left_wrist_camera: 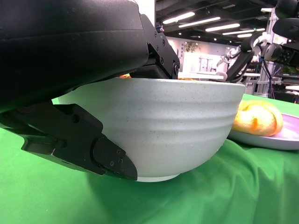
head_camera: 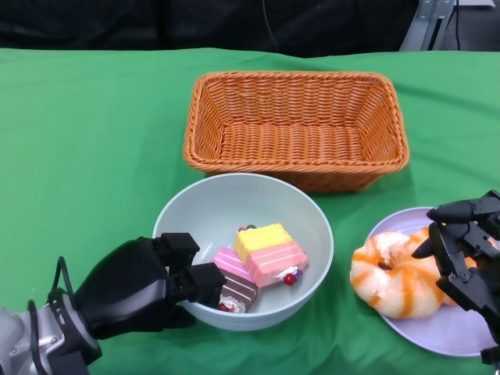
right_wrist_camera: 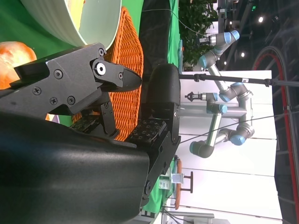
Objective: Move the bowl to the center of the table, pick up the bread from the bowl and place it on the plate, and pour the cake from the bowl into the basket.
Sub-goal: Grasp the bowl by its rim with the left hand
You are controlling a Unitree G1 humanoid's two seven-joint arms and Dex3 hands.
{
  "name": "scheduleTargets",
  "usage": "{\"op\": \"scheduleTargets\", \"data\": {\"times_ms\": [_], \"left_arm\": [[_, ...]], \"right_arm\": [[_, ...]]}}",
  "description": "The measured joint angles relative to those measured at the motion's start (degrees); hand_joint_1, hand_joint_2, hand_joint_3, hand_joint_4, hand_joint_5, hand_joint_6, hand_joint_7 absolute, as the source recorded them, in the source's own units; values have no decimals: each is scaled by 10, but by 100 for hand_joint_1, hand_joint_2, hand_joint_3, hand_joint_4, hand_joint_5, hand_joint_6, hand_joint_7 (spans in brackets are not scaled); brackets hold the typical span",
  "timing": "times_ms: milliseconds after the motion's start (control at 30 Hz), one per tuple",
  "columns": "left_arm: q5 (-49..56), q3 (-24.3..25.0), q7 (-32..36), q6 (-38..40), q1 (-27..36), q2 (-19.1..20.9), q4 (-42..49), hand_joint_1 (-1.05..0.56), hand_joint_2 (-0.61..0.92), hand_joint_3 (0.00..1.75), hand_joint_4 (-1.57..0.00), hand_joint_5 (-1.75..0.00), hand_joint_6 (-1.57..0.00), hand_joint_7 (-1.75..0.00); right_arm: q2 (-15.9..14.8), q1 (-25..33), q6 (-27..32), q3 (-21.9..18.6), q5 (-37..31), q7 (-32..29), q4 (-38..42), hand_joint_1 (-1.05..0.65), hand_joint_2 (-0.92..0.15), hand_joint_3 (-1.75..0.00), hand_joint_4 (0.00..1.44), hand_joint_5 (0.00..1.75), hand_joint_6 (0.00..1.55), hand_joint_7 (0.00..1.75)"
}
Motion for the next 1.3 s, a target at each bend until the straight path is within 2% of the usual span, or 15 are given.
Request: {"op": "scheduleTargets", "data": {"times_ms": [133, 300, 333, 367, 400, 433, 533, 567, 600, 767, 967, 1033, 1300], "left_arm": [[-5, 5, 1, -9, 0, 0, 0, 1, 90, 10, -75, -163, -72, -152], [-12, 16, 1, -20, 0, 0, 0, 1, 89, 15, -76, -162, -75, -146], [-15, 20, 0, -25, 0, 1, -1, 2, 80, 29, -74, -168, -72, -153], [-26, 27, -6, -35, 0, 1, -4, 2, 61, 69, -74, -172, -71, -158], [-40, 36, -12, -47, 0, 4, -11, 2, 53, 85, -74, -173, -71, -160], [-55, 48, -18, -60, 0, 6, -21, 2, 48, 95, -74, -174, -71, -161], [-78, 69, -30, -74, -4, 8, -38, 2, 44, 102, -74, -175, -71, -162], [-83, 77, -40, -78, -3, 8, -44, -2, 43, 114, -74, -175, -73, -156], [-94, 82, -50, -86, -1, 8, -50, -3, 42, 119, -74, -175, -75, -155], [-148, 130, -98, -117, 7, 8, -107, -7, 39, 126, -77, -175, -83, -142], [-172, 163, -157, -136, 26, 5, -131, -6, 36, 128, -75, -175, -82, -143], [-182, 169, -176, -144, 29, 2, -134, -7, 36, 127, -77, -175, -85, -138], [-203, 212, -223, -156, 44, -15, -143, -7, 39, 127, -79, -175, -86, -138]], "right_arm": [[0, 0, 0, 0, -4, -4, 0, -7, -76, -67, 76, 147, 75, 105], [0, 0, 0, 1, -11, -5, 7, -8, -76, -66, 76, 147, 75, 105], [0, 0, 0, 1, -12, -6, 7, -7, -76, -66, 76, 147, 75, 105], [0, 0, 0, 1, -14, -8, 7, -6, -77, -66, 76, 147, 75, 105], [0, 0, 0, 1, -15, -9, 7, -5, -77, -66, 76, 147, 75, 105], [0, 0, 0, 2, -17, -10, 7, -5, -77, -66, 76, 147, 75, 105], [0, 0, 0, 4, -20, -11, 7, -5, -77, -66, 76, 147, 75, 105], [0, 0, 0, 4, -20, -12, 7, -5, -77, -67, 76, 147, 75, 105], [0, 0, 0, 4, -20, -12, 8, -5, -77, -67, 76, 147, 74, 105], [0, -1, 0, 8, -21, -12, 16, -5, -77, -67, 75, 147, 74, 106], [0, -2, 2, 13, -21, -12, 17, -5, -76, -67, 75, 147, 73, 107], [0, -2, 2, 15, -21, -12, 17, -6, -75, -66, 76, 146, 74, 107], [-1, -4, 2, 16, -21, -6, 21, -6, -77, -65, 76, 146, 74, 104]]}}
